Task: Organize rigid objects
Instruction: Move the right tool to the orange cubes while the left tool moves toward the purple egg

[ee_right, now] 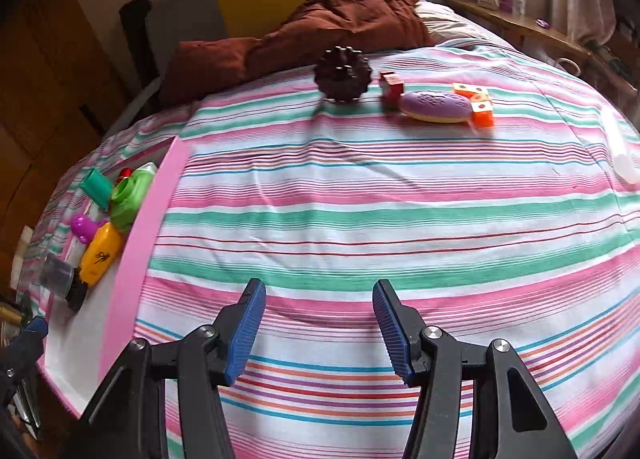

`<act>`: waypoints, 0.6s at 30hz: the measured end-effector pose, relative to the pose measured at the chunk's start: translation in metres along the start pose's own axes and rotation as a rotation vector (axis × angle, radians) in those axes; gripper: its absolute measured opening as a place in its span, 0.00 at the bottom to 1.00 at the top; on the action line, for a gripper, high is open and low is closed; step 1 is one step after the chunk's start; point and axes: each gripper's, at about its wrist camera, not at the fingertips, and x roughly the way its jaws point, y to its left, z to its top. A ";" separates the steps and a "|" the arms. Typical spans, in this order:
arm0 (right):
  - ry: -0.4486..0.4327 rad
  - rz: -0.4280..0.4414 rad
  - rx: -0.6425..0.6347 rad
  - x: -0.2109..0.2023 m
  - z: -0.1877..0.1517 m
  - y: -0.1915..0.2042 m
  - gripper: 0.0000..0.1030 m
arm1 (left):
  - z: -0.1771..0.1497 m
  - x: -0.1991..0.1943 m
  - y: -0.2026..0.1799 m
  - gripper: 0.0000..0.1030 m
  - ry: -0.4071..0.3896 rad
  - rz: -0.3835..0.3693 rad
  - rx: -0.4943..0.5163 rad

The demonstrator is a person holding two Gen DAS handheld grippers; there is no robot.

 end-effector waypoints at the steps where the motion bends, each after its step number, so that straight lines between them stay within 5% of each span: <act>1: -0.004 -0.004 0.013 -0.001 0.001 -0.008 0.55 | 0.003 0.002 -0.005 0.57 0.007 -0.012 0.006; 11: -0.032 -0.063 0.068 0.000 0.023 -0.059 0.55 | 0.005 0.025 -0.062 0.57 0.077 -0.071 0.108; 18: -0.048 -0.060 0.081 0.015 0.089 -0.089 0.55 | 0.002 0.031 -0.080 0.57 0.108 -0.080 0.141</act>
